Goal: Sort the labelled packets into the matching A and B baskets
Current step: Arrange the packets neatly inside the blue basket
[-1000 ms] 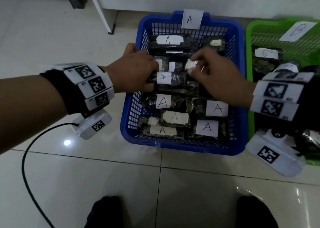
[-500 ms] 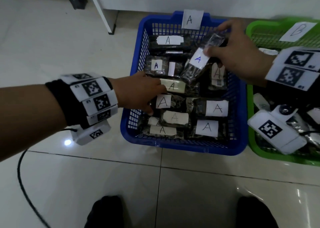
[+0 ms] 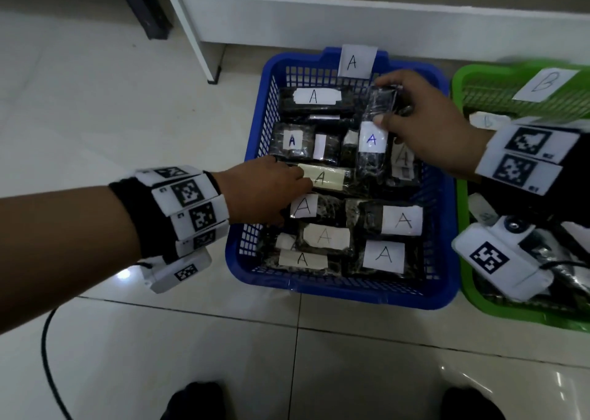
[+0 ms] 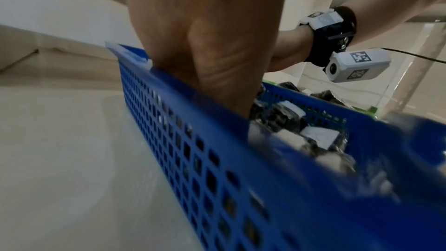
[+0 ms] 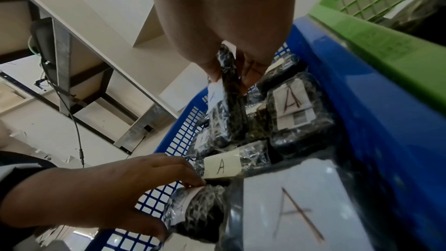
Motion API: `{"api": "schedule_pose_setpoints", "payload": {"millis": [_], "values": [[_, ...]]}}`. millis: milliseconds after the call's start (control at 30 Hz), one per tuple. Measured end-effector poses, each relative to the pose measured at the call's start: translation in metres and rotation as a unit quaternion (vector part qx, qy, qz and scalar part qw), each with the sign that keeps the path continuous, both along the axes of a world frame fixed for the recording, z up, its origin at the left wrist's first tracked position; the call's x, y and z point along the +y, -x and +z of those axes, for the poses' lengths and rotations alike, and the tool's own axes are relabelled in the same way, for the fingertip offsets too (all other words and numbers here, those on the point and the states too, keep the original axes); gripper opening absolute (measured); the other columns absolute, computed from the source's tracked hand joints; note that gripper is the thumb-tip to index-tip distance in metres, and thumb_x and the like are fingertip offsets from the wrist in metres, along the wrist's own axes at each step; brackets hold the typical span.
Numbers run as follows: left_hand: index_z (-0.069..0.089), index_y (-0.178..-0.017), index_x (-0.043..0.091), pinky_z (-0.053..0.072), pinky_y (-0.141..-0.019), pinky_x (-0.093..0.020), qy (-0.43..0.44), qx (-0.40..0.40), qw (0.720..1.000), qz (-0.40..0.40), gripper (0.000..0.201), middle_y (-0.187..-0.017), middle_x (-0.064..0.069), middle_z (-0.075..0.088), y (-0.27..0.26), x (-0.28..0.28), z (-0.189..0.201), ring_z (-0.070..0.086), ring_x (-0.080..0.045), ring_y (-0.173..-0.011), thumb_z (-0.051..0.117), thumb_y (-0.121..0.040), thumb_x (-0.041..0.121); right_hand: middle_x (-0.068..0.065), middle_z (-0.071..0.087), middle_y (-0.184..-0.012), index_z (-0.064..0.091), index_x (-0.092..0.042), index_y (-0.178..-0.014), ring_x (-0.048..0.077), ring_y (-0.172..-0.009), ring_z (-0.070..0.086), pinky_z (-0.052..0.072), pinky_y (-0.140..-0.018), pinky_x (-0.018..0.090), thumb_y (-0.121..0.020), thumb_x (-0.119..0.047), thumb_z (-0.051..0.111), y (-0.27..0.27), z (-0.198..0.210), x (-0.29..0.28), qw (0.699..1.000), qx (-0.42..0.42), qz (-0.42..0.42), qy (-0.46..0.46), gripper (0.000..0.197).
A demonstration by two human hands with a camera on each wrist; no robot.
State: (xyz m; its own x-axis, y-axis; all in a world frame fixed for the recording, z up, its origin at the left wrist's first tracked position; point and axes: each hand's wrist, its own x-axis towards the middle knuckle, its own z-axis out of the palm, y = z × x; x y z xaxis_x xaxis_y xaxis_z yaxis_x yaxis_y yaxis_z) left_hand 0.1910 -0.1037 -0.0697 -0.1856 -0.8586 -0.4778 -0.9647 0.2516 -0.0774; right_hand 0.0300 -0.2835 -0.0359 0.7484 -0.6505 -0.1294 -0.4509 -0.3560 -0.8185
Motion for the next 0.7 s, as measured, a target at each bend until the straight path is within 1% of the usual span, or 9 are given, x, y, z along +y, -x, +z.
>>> {"api": "schedule_pose_setpoints", "payload": {"millis": [100,167,233,333,400,467,533,600,700], "values": [[0.048,-0.129,0.021,0.041,-0.095,-0.033,0.034,0.062,0.997,0.035,0.049,-0.120,0.000,0.056,-0.014,-0.012,0.014,0.056,-0.018,-0.106,0.055,-0.088,0.047,0.000,0.055,-0.115,0.041,-0.023,-0.130,0.023,-0.080,0.061,0.056,-0.071,0.041,-0.091,-0.013,0.058,-0.014,0.004,-0.002,1.000,-0.003,-0.012,-0.015,0.044],[0.048,-0.128,0.020,0.037,-0.096,-0.036,0.115,0.059,0.990,0.061,0.044,-0.120,-0.003,0.056,-0.027,-0.022,0.020,0.054,-0.020,-0.109,0.051,-0.090,0.042,0.008,0.059,-0.113,0.038,-0.019,-0.126,0.022,-0.078,0.061,0.056,-0.066,0.041,-0.089,-0.012,0.060,-0.025,0.003,-0.002,1.000,0.002,-0.018,-0.023,0.044],[0.041,-0.136,0.020,0.031,-0.101,-0.040,0.152,0.029,0.983,0.101,0.054,-0.130,-0.006,0.050,-0.036,-0.029,0.019,0.047,-0.025,-0.119,0.052,-0.089,0.042,0.010,0.060,-0.113,0.037,-0.018,-0.117,0.023,-0.084,0.063,0.057,-0.069,0.041,-0.087,-0.012,0.064,-0.036,0.000,0.001,0.999,0.018,-0.013,-0.035,0.041],[0.026,-0.146,0.025,0.019,-0.108,-0.043,0.094,-0.033,0.988,0.115,0.069,-0.140,-0.006,0.042,-0.038,-0.034,0.012,0.039,-0.026,-0.129,0.055,-0.087,0.047,0.011,0.059,-0.115,0.037,-0.019,-0.112,0.027,-0.089,0.064,0.057,-0.077,0.045,-0.084,-0.013,0.067,-0.049,-0.010,0.010,0.998,0.060,0.015,-0.030,0.041],[0.029,-0.144,0.026,0.016,-0.108,-0.045,0.087,-0.042,0.989,0.113,0.067,-0.134,-0.006,0.046,-0.035,-0.033,0.006,0.043,-0.025,-0.124,0.058,-0.085,0.043,0.010,0.054,-0.124,0.042,-0.015,-0.120,0.025,-0.099,0.060,0.052,-0.085,0.037,-0.083,-0.014,0.068,-0.053,-0.020,0.017,0.994,0.109,0.030,0.007,0.046],[0.033,-0.140,0.027,0.016,-0.108,-0.046,0.098,-0.031,0.987,0.121,0.061,-0.127,-0.005,0.049,-0.034,-0.033,0.004,0.047,-0.025,-0.118,0.060,-0.085,0.035,0.011,0.042,-0.135,0.043,-0.012,-0.130,0.026,-0.116,0.049,0.042,-0.095,0.032,-0.082,-0.017,0.069,-0.053,-0.028,0.022,0.985,0.159,0.028,0.068,0.055],[0.036,-0.138,0.026,0.016,-0.107,-0.046,0.105,-0.026,0.987,0.123,0.058,-0.123,-0.004,0.052,-0.034,-0.033,0.005,0.051,-0.025,-0.113,0.061,-0.085,0.030,0.011,0.036,-0.140,0.041,-0.013,-0.136,0.029,-0.127,0.037,0.035,-0.104,0.037,-0.083,-0.024,0.069,-0.051,-0.032,0.023,0.970,0.195,0.034,0.141,0.061],[0.040,-0.132,0.023,0.018,-0.106,-0.044,0.119,-0.019,0.984,0.128,0.053,-0.119,-0.003,0.055,-0.035,-0.035,0.005,0.055,-0.025,-0.108,0.061,-0.083,0.029,0.010,0.035,-0.141,0.040,-0.016,-0.139,0.031,-0.130,0.031,0.032,-0.106,0.042,-0.083,-0.034,0.067,-0.050,-0.034,0.019,0.952,0.221,0.069,0.200,0.065],[0.045,-0.125,0.017,0.019,-0.104,-0.043,0.128,-0.014,0.982,0.141,0.047,-0.115,-0.004,0.055,-0.036,-0.035,0.003,0.055,-0.025,-0.105,0.061,-0.082,0.030,0.009,0.037,-0.143,0.033,-0.020,-0.144,0.032,-0.131,0.030,0.031,-0.107,0.046,-0.082,-0.044,0.065,-0.047,-0.033,0.011,0.943,0.245,0.122,0.191,0.074]]}}
